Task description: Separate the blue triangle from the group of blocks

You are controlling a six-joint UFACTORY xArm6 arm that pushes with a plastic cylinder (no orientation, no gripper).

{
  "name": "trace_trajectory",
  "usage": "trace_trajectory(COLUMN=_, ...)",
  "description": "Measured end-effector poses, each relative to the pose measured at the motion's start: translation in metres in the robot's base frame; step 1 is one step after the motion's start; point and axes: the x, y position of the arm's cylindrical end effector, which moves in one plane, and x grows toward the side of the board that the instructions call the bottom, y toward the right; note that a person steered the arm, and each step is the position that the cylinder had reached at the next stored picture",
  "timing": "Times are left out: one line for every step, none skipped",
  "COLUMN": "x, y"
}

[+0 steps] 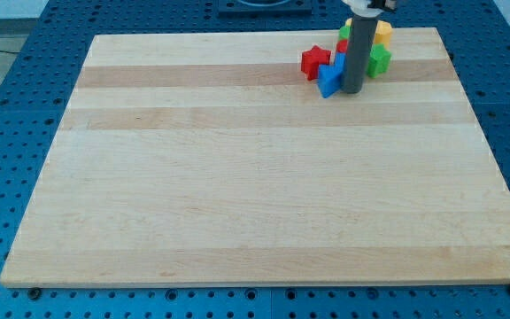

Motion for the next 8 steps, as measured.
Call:
trace_trajectory(x=0.000, y=0.011)
trace_trajectory(x=0.030, y=0.052)
trace_trajectory(x=0.024, y=0.097)
trace_trajectory(x=-0.026, y=0.142)
trace_trajectory(x=-0.044, y=0.151)
trace_trajectory(x=-0.087, y=0.150)
trace_trajectory(x=-0.116, y=0.131)
trace_trajectory(x=-0.141, y=0.127)
